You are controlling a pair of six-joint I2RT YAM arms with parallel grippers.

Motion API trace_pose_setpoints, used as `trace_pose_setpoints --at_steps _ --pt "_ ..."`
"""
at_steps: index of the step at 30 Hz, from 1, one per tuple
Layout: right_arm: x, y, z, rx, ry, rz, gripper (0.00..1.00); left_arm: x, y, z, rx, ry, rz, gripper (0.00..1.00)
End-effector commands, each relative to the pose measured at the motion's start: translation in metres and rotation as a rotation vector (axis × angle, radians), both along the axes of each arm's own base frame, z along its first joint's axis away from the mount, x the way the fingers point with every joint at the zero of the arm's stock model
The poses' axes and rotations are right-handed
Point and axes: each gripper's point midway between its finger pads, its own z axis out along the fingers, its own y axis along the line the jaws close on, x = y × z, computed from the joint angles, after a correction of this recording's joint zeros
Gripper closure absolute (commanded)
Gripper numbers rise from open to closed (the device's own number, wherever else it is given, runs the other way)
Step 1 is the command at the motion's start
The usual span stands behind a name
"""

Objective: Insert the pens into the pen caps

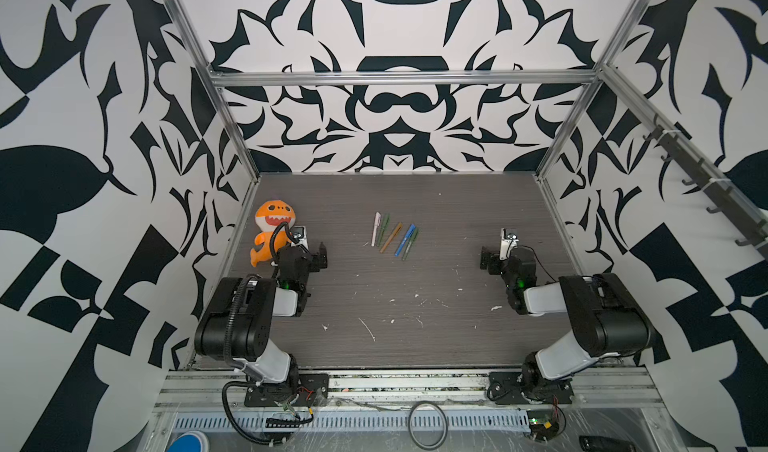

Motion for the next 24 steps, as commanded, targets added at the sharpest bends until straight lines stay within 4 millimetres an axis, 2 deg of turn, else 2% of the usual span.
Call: trace_pose_setpoints --at_steps 1,24 --pt "0.0073 -0.0003 0.0178 0.007 -0.057 -0.013 0.0 0.0055 0.0007 0.01 -0.004 -0.028 0.0 0.01" --pt "0.0067 0.003 0.0181 0.001 -0.063 -0.002 0.0 0.0058 0.0006 0.0101 -0.004 -0.029 0.0 0.01"
